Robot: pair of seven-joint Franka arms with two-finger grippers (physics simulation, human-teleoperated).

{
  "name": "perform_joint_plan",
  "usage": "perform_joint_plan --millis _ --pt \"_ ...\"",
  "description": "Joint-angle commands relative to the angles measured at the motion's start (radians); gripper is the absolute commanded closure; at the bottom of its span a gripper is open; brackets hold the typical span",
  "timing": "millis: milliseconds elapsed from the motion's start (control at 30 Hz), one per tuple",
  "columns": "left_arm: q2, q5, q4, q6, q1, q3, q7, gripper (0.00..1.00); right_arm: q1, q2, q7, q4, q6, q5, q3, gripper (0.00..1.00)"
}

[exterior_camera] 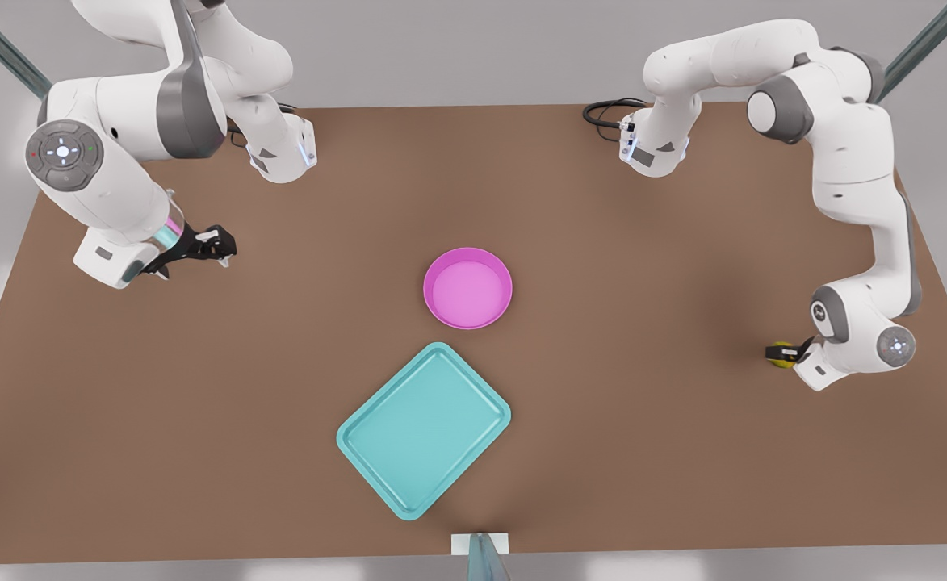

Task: Place the orange on the plate with the left arm and the plate on the tray with the right arm

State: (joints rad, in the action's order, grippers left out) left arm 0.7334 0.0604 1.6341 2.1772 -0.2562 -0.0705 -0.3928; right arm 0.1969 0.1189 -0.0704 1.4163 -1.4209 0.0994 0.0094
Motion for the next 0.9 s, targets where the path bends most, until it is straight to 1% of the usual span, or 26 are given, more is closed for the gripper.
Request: perform_joint_plan --millis 0,200,233,267,333,367,400,467,533,600,633,700,833,867 --pt "0.003 -0.002 0.000 0.015 0.000 0.000 -0.092 0.00 0.001 -0.001 0.000 0.000 0.000 -0.003 0.000 0.00" --pt "0.017 -0.004 0.001 0.013 0.000 0.000 -0.092 0.00 0.001 0.002 0.000 0.000 0.000 -0.003 0.000 0.00" --pt "0.015 -0.004 0.001 0.013 0.000 0.000 -0.092 0.11 0.001 0.004 0.000 0.000 0.000 -0.003 0.000 0.00" --pt "0.017 -0.004 0.001 0.013 0.000 0.000 -0.092 0.28 0.001 0.005 0.000 0.000 0.000 -0.003 0.000 0.00" --pt "0.017 -0.004 0.001 0.012 0.000 0.000 -0.092 0.28 0.001 0.005 -0.002 0.000 0.000 -0.003 0.000 0.00" --pt "0.017 -0.004 0.001 0.012 0.000 0.000 -0.092 0.36 0.001 0.005 -0.002 0.000 0.000 -0.003 0.000 0.00" --pt "0.015 -0.004 0.001 0.012 0.000 -0.002 -0.092 0.40 0.001 0.005 -0.003 0.000 0.000 -0.003 0.000 0.00" --pt "-0.002 -0.004 0.001 -0.005 0.011 0.000 -0.074 0.40 0.001 0.005 -0.003 0.000 0.000 -0.004 0.000 0.00" --pt "-0.094 -0.004 0.001 -0.158 0.107 0.000 0.112 0.39 0.001 0.007 -0.003 0.000 0.000 -0.004 0.000 0.00" --pt "-0.149 -0.007 -0.004 -0.230 0.207 0.002 0.242 0.39 -0.002 0.008 -0.003 0.000 0.000 -0.004 0.000 0.00" --pt "-0.160 -0.010 -0.017 -0.238 0.284 0.021 0.362 0.39 0.001 0.008 -0.003 0.000 0.000 -0.004 0.000 0.00" --pt "-0.129 -0.097 -0.155 -0.335 0.463 0.023 0.629 0.39 0.001 0.010 -0.003 0.000 0.000 -0.004 0.000 0.00" --pt "-0.095 -0.143 -0.229 -0.333 0.764 0.035 0.988 0.39 0.001 0.010 -0.003 0.000 0.000 -0.004 0.000 0.00" --pt "-0.052 -0.145 -0.275 -0.332 0.818 0.055 1.081 0.38 -0.002 0.012 -0.003 0.000 0.000 -0.004 0.000 0.00"
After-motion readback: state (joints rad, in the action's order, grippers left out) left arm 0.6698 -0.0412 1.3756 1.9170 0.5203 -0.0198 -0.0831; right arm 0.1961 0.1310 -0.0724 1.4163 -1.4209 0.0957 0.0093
